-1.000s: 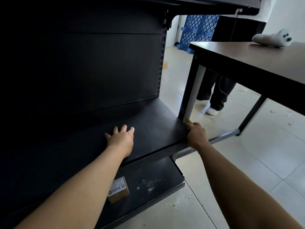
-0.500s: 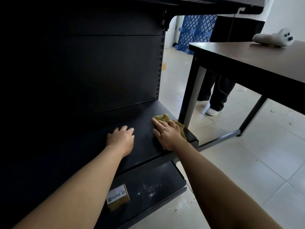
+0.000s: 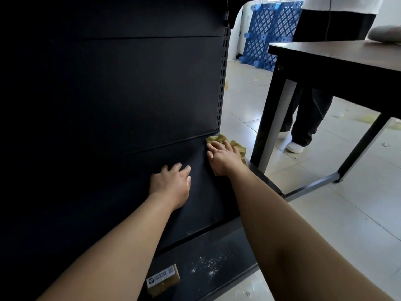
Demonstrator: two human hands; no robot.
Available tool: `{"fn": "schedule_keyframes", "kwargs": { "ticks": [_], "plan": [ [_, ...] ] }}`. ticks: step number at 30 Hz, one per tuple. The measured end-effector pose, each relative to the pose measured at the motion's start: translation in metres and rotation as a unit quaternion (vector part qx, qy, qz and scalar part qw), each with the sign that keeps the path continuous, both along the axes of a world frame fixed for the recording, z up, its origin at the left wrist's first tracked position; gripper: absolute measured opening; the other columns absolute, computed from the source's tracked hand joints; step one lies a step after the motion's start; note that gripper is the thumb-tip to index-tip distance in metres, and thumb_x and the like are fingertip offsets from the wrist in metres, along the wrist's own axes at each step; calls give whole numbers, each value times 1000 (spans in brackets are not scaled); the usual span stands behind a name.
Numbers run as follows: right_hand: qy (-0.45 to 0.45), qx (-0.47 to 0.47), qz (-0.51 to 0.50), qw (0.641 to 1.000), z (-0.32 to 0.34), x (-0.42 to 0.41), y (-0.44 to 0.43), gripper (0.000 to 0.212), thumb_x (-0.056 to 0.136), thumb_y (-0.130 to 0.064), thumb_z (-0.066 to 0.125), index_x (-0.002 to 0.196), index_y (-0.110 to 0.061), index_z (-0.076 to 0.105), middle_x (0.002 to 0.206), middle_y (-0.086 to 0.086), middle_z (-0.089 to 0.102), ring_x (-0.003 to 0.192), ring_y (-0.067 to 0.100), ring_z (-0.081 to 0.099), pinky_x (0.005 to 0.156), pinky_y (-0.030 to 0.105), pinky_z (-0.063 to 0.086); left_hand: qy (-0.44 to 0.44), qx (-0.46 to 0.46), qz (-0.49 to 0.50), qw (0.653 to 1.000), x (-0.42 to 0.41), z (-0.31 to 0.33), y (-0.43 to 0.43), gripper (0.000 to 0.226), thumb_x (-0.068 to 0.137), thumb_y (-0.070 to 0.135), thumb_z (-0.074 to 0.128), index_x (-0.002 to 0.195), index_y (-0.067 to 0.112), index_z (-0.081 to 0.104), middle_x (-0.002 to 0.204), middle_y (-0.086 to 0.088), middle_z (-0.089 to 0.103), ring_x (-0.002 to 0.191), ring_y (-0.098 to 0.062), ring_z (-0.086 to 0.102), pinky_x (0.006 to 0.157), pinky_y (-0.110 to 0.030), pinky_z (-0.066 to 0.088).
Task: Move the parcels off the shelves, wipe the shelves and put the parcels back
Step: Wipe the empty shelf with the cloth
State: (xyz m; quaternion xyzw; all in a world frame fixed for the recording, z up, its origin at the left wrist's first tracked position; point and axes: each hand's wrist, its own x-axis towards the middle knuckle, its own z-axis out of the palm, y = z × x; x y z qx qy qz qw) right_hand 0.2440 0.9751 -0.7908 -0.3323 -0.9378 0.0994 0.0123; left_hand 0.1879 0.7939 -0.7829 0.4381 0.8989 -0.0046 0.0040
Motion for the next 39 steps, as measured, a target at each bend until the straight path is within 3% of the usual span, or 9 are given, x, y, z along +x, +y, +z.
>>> {"fn": "schedule_keyframes", "kwargs": {
  "ticks": [4, 12, 19, 23, 27, 32, 35, 37, 39],
  "plan": [
    [15, -23, -44, 999, 0, -5, 18, 53, 101, -42, 15, 152, -31, 16, 160, -8, 8, 147, 27, -2, 114, 56, 12, 13, -1, 0, 1000, -1, -3, 4, 47, 101, 42, 20, 147, 35, 21, 155, 7, 24, 135, -28, 32, 96, -44, 41],
    [17, -18, -90, 996, -3, 30, 11, 53, 100, -44, 18, 150, -26, 19, 160, 2, 10, 139, 35, 22, 108, 49, 24, -11, -24, 17, 1000, -3, -5, 5, 48, 102, 41, 15, 150, 35, 14, 158, 7, 15, 142, -30, 21, 103, -49, 34],
    [38, -9, -103, 994, -4, 98, -6, 51, 100, -42, 18, 147, -24, 22, 148, 9, 29, 125, 37, 39, 101, 49, 33, -36, -37, 21, 998, 4, 1, 0, 48, 103, 38, 14, 151, 32, 11, 160, 6, 9, 144, -28, 14, 110, -51, 25],
    [47, -9, -127, 991, -6, 132, -13, 31, 98, -36, 21, 117, -21, 41, 118, 13, 47, 104, 37, 49, 85, 47, 42, -42, -34, 22, 998, 11, 2, -11, 48, 103, 37, 17, 151, 30, 13, 159, 4, 11, 144, -26, 15, 110, -50, 25],
    [54, -28, -158, 986, -16, 183, -13, 5, 92, -11, 44, 90, -15, 42, 101, 14, 57, 94, 30, 53, 77, 43, 48, -43, -33, 21, 998, 18, 3, -29, 49, 103, 37, 19, 151, 29, 13, 159, 3, 14, 144, -26, 16, 109, -48, 28],
    [73, -83, -227, 968, -3, 212, -13, 22, 92, -6, 42, 110, -7, 54, 109, 15, 51, 111, 38, 47, 92, 41, 42, -18, -28, 4, 999, 26, 4, -48, 50, 103, 37, 21, 151, 28, 13, 155, 0, 23, 141, -25, 23, 107, -45, 31],
    [189, -120, -219, 950, 14, 196, -23, 53, 90, -7, 47, 141, -15, 37, 132, 15, 41, 124, 37, 39, 103, 51, 36, -13, -25, 2, 1000, 31, 7, -56, 50, 103, 37, 21, 151, 28, 14, 153, -1, 27, 139, -25, 26, 106, -45, 32],
    [249, -124, -197, 940, 22, 182, -29, 62, 85, 0, 49, 142, -14, 30, 133, 17, 42, 118, 37, 44, 100, 53, 40, -19, -23, 4, 1000, 32, 9, -63, 50, 102, 37, 22, 151, 28, 14, 153, -1, 28, 140, -25, 26, 107, -46, 31],
    [265, -117, -164, 943, 24, 170, -33, 56, 81, 5, 49, 133, -12, 38, 128, 15, 43, 109, 34, 49, 94, 49, 47, -20, -22, 10, 1000, 32, 11, -71, 50, 102, 35, 23, 151, 26, 14, 153, -1, 28, 140, -25, 25, 108, -46, 30]
  ]
}}
